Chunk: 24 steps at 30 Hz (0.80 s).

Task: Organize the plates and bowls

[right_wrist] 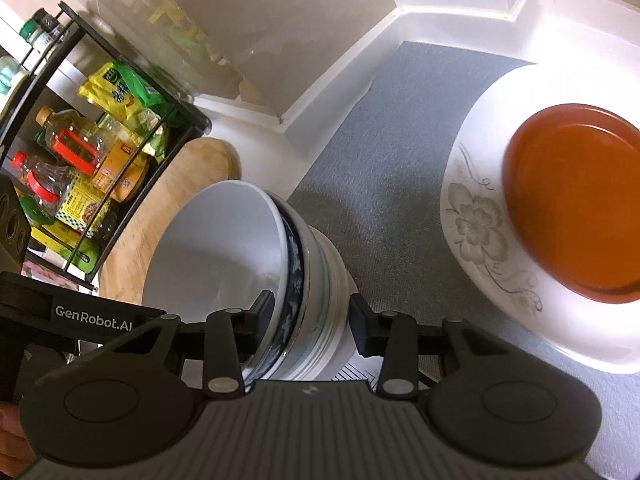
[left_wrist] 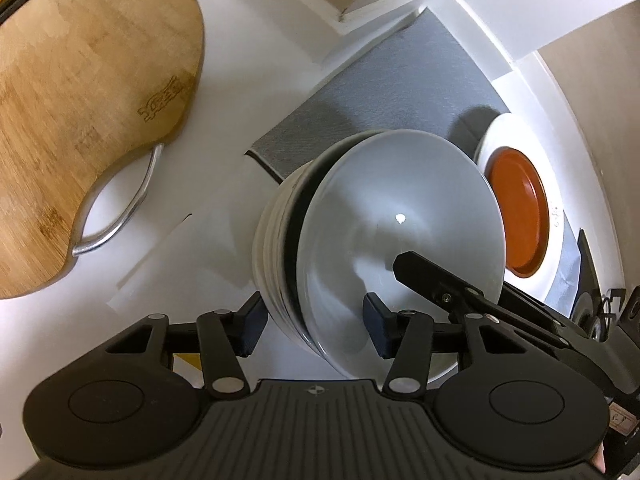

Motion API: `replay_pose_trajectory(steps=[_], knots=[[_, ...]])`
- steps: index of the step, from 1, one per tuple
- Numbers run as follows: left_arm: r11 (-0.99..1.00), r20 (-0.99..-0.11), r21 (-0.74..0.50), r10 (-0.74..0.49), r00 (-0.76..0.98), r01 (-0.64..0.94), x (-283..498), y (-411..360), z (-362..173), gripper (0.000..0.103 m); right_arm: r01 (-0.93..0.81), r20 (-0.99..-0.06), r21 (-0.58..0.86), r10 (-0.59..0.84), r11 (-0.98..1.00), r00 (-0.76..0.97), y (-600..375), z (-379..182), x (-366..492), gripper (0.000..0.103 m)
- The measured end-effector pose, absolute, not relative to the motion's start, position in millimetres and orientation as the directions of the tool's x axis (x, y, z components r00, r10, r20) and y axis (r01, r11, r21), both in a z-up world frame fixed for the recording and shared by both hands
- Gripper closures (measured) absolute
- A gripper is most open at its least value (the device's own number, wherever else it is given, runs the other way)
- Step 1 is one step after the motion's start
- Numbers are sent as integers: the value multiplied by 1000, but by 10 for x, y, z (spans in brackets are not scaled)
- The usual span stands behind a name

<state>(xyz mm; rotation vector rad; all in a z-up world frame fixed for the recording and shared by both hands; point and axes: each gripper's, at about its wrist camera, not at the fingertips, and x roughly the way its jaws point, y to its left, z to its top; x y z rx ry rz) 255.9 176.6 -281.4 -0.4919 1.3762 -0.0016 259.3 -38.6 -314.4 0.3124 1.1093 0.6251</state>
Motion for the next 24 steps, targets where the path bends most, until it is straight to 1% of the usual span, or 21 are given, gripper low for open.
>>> replay_pose_trajectory(steps=[10, 24], knots=[[922, -927, -340, -296, 230, -186, 2741, 1473, -2553, 49, -266, -708, 522, 586, 810, 395, -735, -2875, 2564, 59], [928, -896, -371, -360, 261, 7, 3237, 614, -2154, 49, -157, -676, 481, 479, 863, 560, -1640, -2395, 2693, 59]])
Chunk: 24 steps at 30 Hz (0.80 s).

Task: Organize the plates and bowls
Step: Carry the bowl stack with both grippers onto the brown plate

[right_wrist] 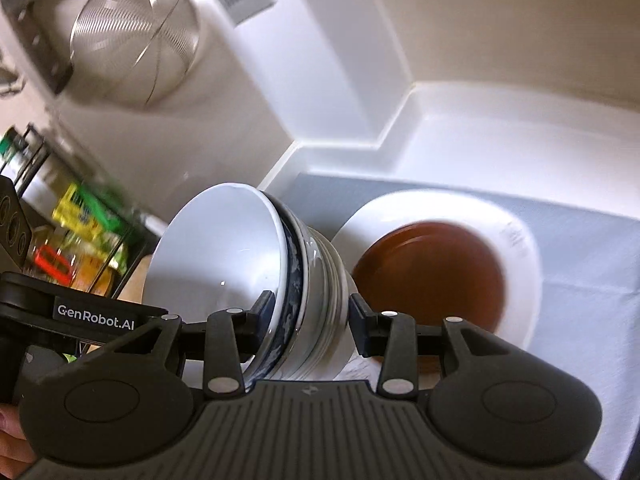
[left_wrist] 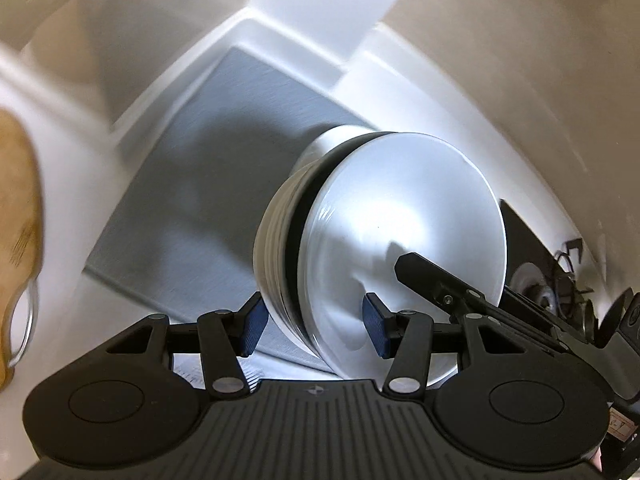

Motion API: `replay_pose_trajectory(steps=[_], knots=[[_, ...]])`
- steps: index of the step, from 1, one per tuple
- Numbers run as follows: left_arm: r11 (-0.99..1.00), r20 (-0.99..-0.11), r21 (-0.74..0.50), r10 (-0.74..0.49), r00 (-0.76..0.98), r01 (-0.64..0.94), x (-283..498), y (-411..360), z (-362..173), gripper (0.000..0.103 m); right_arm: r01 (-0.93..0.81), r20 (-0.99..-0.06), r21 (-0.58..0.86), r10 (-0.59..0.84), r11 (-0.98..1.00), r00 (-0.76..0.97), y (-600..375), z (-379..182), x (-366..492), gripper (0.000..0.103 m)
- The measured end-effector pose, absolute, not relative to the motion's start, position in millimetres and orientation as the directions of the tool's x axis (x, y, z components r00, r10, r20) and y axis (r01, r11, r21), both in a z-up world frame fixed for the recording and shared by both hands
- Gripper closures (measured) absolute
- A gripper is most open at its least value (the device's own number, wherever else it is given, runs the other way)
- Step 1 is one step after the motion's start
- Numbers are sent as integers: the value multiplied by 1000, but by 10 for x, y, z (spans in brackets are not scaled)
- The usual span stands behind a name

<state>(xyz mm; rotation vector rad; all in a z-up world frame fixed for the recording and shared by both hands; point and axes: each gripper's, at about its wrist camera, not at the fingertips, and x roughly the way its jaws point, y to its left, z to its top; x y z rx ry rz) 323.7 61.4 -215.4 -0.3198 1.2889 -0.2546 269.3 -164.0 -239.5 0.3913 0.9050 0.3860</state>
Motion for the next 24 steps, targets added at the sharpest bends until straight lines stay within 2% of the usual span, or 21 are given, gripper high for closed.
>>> replay_pose_trajectory(steps=[15, 22, 24], knots=[[914, -870, -372, -404, 283, 160, 3616, 65, -1722, 49, -86, -636, 452, 389, 888, 666, -2189, -1903, 2895, 59], [932, -888, -288, -346, 304, 220, 3591, -86, -1918, 50, -38, -662, 485, 395, 874, 637, -2250, -2162, 3008, 60], [932, -895, -300, -349, 278, 204, 3651, -90, -2093, 50, -21, -679, 483, 389, 876, 623, -2248, -2309, 3053, 60]])
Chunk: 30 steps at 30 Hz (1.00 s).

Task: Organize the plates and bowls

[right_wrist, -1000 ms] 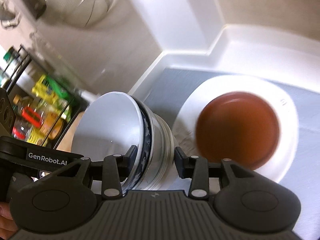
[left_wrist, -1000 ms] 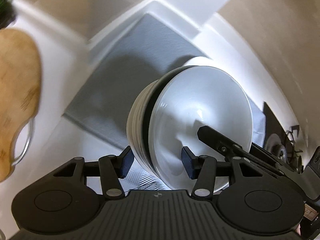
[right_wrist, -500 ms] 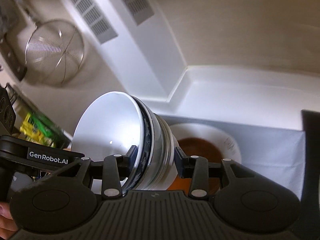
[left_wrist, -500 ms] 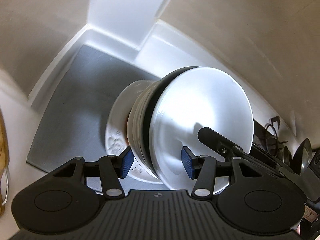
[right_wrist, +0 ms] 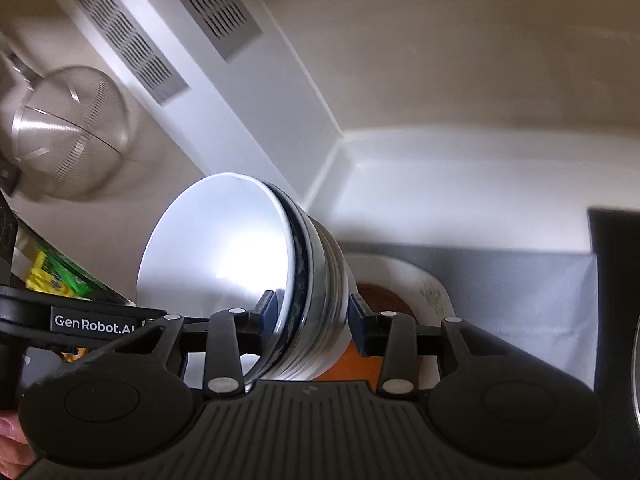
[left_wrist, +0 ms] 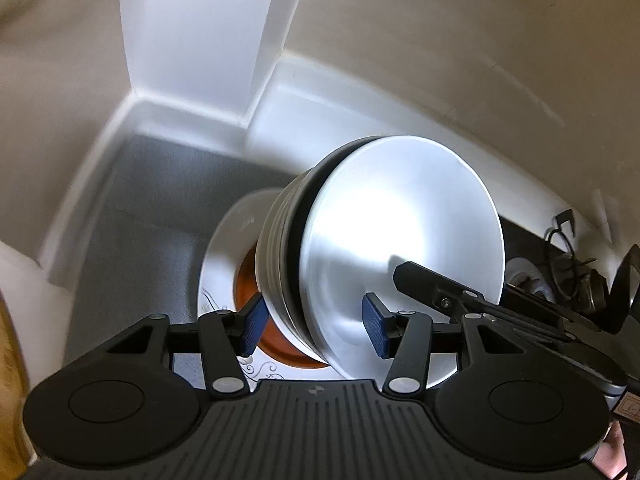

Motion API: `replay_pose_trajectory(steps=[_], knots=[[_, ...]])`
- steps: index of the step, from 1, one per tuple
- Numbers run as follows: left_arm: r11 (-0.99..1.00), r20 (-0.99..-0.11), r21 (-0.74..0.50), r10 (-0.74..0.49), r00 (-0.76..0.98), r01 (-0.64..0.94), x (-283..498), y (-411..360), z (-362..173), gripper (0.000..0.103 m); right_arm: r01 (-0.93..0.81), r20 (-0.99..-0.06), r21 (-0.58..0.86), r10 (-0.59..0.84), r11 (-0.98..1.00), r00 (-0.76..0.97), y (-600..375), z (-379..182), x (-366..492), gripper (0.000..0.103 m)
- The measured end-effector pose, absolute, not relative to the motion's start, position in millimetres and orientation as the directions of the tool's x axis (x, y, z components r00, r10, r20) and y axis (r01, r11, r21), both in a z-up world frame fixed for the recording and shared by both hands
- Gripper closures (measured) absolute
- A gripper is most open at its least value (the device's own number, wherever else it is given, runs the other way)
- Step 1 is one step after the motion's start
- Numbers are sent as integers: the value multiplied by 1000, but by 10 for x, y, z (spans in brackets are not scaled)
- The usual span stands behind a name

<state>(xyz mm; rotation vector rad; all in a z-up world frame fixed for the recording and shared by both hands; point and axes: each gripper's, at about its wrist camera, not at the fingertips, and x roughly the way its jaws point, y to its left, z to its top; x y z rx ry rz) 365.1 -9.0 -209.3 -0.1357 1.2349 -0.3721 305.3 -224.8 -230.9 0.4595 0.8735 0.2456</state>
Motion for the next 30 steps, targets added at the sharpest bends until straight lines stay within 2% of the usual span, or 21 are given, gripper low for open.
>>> replay_pose_trajectory(steps=[7, 16, 21, 28, 30], knots=[[934, -908, -321, -351, 229, 158, 3881, -107, -2586, 52, 22, -725, 473, 374, 881, 579, -2244, -2759, 3133, 60], [939, -906, -286, -330, 267, 189, 3840, -142, -2717, 54, 13, -749, 440, 359, 898, 557, -2199, -3001, 3147, 60], [934, -904, -313, -348, 246, 172, 3844, -119, -2810, 54, 35, -761, 442, 354, 897, 543, -2204, -3099, 3163, 60], [925, -894, -359, -379, 239, 126, 3787, -48, -2874, 54, 39, -761, 445, 355, 895, 543, -2202, -3108, 3196, 54], [933, -888, -346, -361, 284, 102, 3682, 4, -2779, 43, 46, -759, 457, 362, 888, 542, -2213, -3102, 3163, 51]])
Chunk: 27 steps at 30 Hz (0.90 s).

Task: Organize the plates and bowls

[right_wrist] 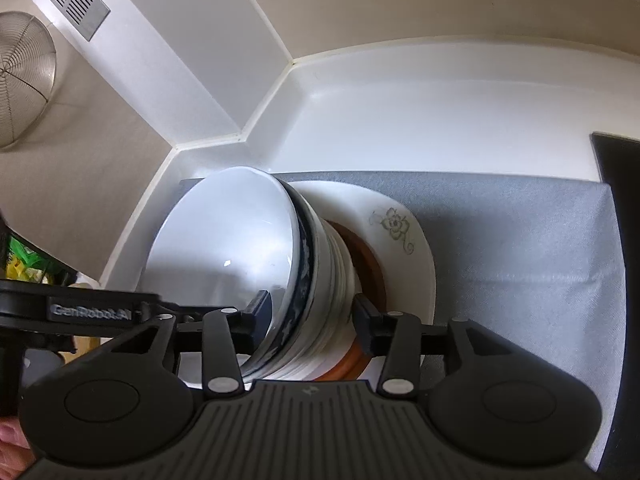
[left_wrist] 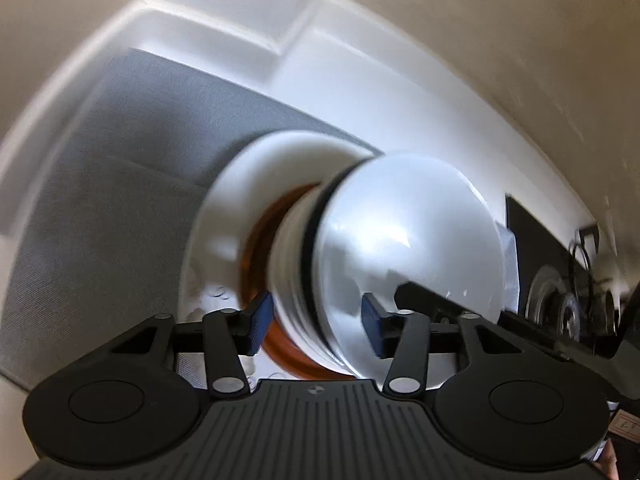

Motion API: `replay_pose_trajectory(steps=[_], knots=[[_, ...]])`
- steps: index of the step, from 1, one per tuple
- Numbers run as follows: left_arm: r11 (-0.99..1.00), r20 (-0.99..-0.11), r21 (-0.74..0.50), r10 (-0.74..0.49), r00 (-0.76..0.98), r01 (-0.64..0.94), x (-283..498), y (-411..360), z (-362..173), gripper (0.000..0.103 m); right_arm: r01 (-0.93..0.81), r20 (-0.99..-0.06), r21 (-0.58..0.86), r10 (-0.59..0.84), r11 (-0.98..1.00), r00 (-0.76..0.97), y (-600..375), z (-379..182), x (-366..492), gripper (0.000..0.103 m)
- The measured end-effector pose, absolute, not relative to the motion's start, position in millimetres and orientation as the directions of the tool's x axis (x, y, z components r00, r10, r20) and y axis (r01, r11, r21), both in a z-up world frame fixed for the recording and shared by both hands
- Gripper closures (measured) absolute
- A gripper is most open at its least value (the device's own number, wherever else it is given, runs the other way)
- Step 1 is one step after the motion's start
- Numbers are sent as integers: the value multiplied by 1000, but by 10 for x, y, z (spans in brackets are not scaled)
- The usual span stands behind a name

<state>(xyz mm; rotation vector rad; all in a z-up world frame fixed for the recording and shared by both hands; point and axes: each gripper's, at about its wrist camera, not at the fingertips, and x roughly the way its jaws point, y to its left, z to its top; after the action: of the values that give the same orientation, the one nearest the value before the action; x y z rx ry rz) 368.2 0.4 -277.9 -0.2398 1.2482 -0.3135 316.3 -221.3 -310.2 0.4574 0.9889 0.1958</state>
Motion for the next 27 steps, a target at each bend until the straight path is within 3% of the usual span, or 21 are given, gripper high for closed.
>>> replay_pose_trajectory(steps=[6, 8, 10, 12, 14, 18, 22, 27], knots=[[977, -859, -191, -213, 466, 95, 2952, 129, -2135, 22, -41, -718, 389, 331, 920, 612, -2133, -2683, 2657, 46], [986, -852, -141, -165, 497, 87, 2641, 139, -1850, 17, -61, -708, 341, 298, 938, 640, -2055, -2429, 2377, 36], [989, -828, -119, -150, 540, 92, 2323, 133, -1538, 11, -50, -713, 327, 281, 944, 642, -1994, -2164, 2146, 19], [986, -816, -117, -166, 554, 122, 2097, 94, -1242, 1, -63, -693, 338, 294, 939, 658, -1920, -1859, 1894, 14], [991, -815, -63, -117, 568, 115, 1945, 63, -994, 0, -58, -681, 300, 256, 952, 686, -1843, -1563, 1662, 12], [981, -806, -42, -145, 574, 190, 1707, 41, -616, 0, -45, -671, 232, 193, 972, 716, -1670, -1087, 1266, 3], [974, -770, -33, -167, 615, 223, 1477, 69, -376, 0, 34, -659, 233, 132, 972, 740, -1599, -750, 938, 2], [984, -739, 47, -83, 668, 174, 1215, 79, -146, 0, 110, -652, 214, 59, 971, 756, -1435, -492, 680, 2]])
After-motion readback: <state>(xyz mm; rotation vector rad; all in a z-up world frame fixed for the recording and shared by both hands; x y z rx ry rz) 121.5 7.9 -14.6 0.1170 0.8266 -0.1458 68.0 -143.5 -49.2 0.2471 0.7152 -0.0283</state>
